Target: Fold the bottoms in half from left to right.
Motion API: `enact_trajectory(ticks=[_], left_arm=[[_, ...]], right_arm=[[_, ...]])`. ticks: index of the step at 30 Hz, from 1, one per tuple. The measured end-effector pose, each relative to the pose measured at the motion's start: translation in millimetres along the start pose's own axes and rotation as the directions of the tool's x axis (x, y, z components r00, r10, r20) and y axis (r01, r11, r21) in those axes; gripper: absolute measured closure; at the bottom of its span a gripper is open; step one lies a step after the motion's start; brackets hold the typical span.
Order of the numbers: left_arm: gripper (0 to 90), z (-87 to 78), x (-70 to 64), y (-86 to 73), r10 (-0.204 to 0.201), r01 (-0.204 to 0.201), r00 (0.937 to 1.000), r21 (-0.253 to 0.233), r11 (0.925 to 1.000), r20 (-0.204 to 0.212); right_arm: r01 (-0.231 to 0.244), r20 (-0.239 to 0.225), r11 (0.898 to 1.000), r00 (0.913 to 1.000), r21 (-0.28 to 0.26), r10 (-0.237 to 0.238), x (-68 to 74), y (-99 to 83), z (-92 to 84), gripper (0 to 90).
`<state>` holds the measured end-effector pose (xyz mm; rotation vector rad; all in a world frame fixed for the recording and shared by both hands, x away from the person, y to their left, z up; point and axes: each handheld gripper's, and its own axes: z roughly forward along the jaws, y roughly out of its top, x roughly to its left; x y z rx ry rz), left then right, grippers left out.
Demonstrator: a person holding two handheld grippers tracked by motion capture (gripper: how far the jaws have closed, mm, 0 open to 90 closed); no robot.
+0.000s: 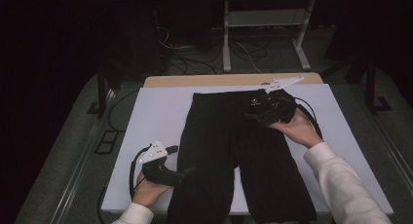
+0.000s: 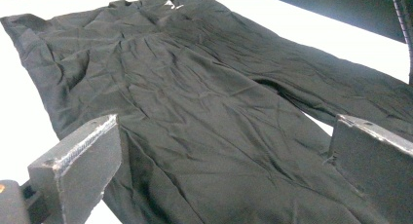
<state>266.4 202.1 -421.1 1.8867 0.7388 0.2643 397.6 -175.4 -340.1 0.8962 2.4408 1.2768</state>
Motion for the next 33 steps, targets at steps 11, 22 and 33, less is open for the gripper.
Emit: enact_trajectory(ticks=[11, 22, 33], left_arm=[[0.0, 0.5, 0.0, 0.1, 0.004, -0.004, 1.0000, 0.003, 1.0000, 0.003], [0.0, 0.8, 0.3, 0.1, 0.003, -0.003, 1.0000, 0.002, 1.0000, 0.005], [0.0, 1.8, 0.5, 0.3, 0.004, -0.004, 1.0000, 0.003, 1.0000, 0.007]], right_arm=[[-0.011, 0.028, 1.000, 0.9995, 0.012, 0.011, -7.6, 12.0, 23.7, 0.0], [-0.031, 0.044, 0.999, 0.9986, 0.010, 0.031, -15.8, 21.5, 38.7, 0.0], [-0.047, 0.056, 0.999, 0.9973, 0.014, 0.046, -21.5, 30.4, 51.4, 0.0]])
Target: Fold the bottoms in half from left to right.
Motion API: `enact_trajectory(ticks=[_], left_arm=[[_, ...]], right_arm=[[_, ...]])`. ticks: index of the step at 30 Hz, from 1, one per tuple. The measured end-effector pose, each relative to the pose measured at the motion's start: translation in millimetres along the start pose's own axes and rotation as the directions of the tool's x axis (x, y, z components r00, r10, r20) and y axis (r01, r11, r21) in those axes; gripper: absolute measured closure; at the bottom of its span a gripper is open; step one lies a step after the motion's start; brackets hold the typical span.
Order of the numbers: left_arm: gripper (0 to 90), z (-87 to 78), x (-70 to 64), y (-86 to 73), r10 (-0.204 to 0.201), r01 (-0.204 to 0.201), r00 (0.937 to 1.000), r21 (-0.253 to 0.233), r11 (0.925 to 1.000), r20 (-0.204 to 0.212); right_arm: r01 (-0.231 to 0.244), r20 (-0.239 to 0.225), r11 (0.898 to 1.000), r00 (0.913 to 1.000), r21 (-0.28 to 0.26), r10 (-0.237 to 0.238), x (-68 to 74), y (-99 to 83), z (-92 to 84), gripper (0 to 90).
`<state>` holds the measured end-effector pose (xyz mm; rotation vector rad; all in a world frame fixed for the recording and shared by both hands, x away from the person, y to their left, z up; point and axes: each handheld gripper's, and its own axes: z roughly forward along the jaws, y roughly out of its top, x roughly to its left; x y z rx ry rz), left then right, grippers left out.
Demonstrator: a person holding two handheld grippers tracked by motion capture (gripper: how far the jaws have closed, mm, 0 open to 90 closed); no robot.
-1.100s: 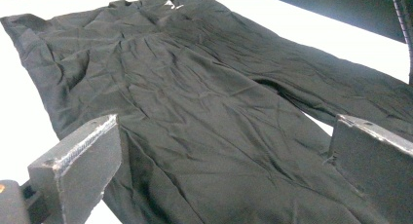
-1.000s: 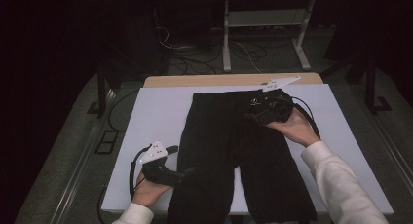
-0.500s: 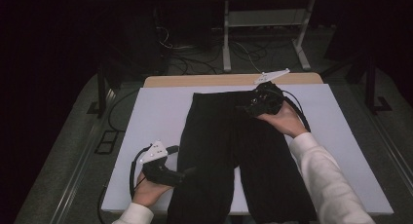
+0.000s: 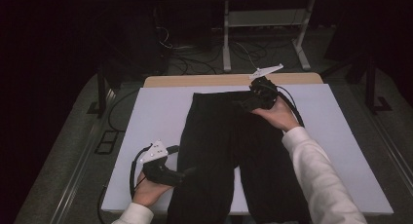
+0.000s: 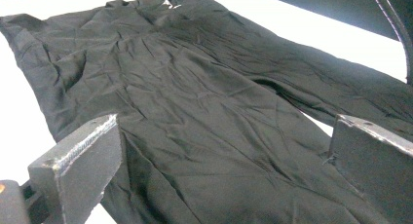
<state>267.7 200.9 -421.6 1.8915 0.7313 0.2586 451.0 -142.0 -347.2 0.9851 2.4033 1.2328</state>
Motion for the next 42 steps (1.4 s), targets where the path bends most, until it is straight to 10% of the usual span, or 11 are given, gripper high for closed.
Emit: enact_trajectory(ticks=[42], left_arm=[[0.0, -1.5, 0.8, 0.3, -0.011, 0.011, 0.9999, -0.022, 0.9997, 0.006]], right_arm=[[-0.011, -0.004, 0.999, 0.9999, -0.041, 0.011, 26.9, 39.1, 87.4, 0.0]])
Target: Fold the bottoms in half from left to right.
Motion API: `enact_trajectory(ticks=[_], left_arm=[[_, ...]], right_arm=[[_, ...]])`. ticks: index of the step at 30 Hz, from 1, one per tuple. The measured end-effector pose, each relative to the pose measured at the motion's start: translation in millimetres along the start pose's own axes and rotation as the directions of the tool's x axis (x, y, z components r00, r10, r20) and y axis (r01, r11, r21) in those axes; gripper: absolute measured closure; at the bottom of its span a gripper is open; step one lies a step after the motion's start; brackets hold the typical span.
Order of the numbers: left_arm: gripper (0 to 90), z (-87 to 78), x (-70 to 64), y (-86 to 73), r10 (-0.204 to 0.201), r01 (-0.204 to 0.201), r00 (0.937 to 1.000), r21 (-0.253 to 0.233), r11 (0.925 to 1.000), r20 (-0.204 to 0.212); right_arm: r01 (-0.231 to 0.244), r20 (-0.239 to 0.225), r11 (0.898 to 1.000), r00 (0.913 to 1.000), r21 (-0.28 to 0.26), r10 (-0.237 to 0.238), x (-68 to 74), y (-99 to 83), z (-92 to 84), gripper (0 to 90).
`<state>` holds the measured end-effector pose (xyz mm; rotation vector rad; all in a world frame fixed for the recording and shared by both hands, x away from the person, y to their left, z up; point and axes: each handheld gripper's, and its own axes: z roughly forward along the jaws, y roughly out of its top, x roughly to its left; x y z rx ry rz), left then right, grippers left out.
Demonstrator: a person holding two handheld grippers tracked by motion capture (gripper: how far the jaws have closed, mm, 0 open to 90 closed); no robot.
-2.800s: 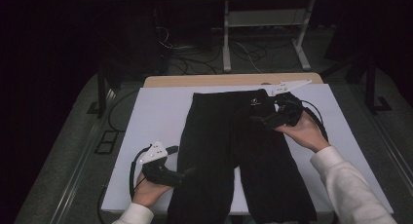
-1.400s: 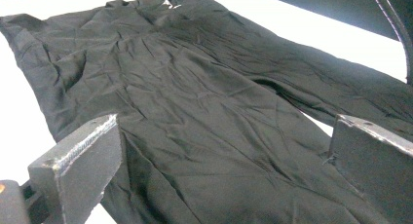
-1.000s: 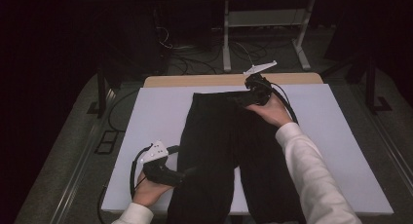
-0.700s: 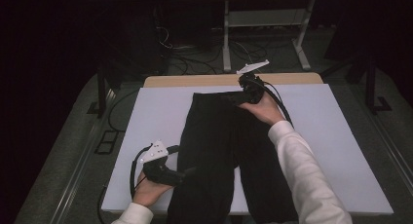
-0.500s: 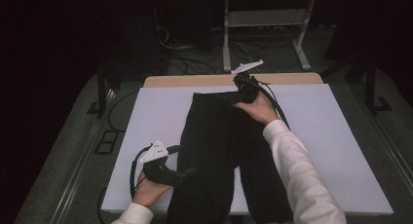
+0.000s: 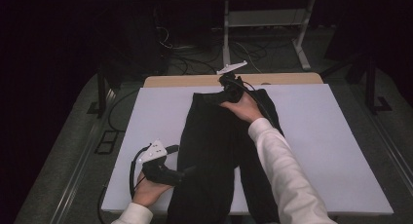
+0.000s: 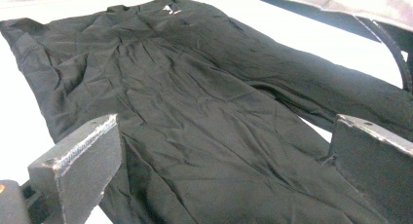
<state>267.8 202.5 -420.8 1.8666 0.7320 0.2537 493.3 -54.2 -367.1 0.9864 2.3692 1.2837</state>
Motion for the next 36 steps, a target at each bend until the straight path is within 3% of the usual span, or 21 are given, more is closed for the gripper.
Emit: enact_trajectory(ticks=[24, 36], left_arm=[[0.0, 0.2, 0.9, -0.3, 0.001, -0.001, 1.0000, 0.000, 1.0000, 0.005], [0.0, 0.1, 0.8, -0.4, 0.003, -0.003, 1.0000, 0.001, 1.0000, 0.008]], right_arm=[[-0.042, -0.032, 0.997, 0.9985, 0.062, 0.044, 17.3, 4.2, 66.6, 0.0], [-0.070, -0.017, 0.994, 0.9973, 0.082, 0.071, 21.9, -0.6, 95.8, 0.0]])
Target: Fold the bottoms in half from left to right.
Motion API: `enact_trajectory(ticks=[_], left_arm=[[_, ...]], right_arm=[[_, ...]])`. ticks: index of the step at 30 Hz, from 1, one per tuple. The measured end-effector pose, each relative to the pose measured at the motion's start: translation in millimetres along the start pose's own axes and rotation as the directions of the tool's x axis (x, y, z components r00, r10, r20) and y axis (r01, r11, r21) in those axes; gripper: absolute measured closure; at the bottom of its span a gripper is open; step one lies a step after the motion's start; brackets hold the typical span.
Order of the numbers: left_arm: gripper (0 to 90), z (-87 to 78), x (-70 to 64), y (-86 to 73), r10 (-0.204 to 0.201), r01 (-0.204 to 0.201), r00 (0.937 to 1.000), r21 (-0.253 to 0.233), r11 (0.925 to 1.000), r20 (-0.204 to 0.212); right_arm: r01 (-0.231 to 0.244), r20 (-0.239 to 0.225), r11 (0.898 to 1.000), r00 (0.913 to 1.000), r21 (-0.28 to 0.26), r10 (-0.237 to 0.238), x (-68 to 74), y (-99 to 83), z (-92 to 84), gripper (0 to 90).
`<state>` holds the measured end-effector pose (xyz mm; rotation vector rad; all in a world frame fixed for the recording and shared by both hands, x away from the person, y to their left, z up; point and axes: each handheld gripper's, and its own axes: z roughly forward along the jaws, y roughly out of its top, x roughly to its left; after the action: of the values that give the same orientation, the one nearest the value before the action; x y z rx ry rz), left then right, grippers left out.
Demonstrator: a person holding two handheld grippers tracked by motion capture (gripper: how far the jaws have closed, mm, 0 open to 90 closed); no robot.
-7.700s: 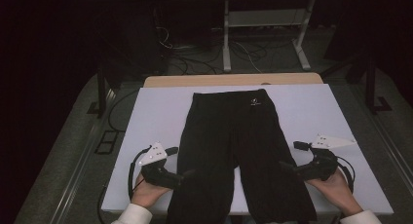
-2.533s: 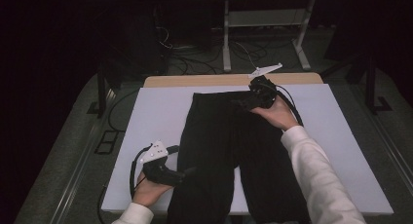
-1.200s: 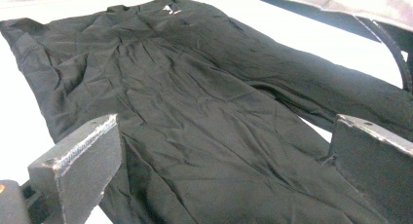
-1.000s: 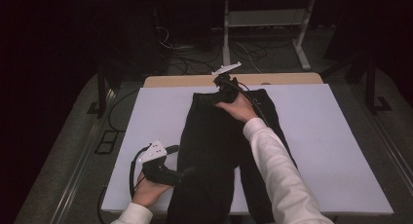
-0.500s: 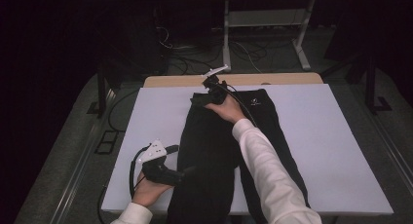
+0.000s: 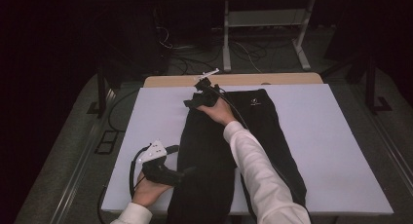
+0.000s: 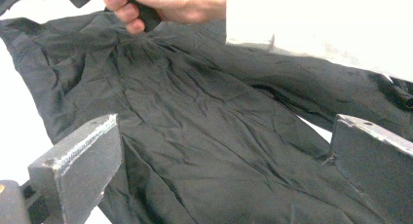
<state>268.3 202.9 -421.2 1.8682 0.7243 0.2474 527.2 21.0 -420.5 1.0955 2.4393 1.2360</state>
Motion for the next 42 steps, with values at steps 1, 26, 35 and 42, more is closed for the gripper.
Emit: enact_trajectory(ticks=[1, 26, 35, 42], left_arm=[[0.0, 0.0, 0.2, 0.0, 0.000, 0.000, 1.0000, 0.001, 1.0000, 0.000], [0.0, 0.7, 0.0, -0.4, 0.004, -0.004, 1.0000, 0.006, 1.0000, 0.006], [0.0, 0.8, -0.2, -0.4, 0.005, -0.005, 1.0000, 0.007, 1.0000, 0.006], [0.0, 1.3, -0.5, -0.5, 0.007, -0.007, 1.0000, 0.012, 0.9999, 0.005]], right_arm=[[0.002, 0.002, 1.000, 1.0000, 0.009, -0.002, 0.6, -0.6, 2.5, 0.0], [-0.040, 0.051, 0.999, 0.9979, 0.018, 0.039, 5.3, -4.4, 25.3, 13.7], [-0.085, 0.089, 0.995, 0.9928, 0.044, 0.080, 2.5, -7.3, 28.0, 28.2], [-0.111, 0.096, 0.992, 0.9899, 0.066, 0.105, -0.5, -9.0, 28.9, 45.0]])
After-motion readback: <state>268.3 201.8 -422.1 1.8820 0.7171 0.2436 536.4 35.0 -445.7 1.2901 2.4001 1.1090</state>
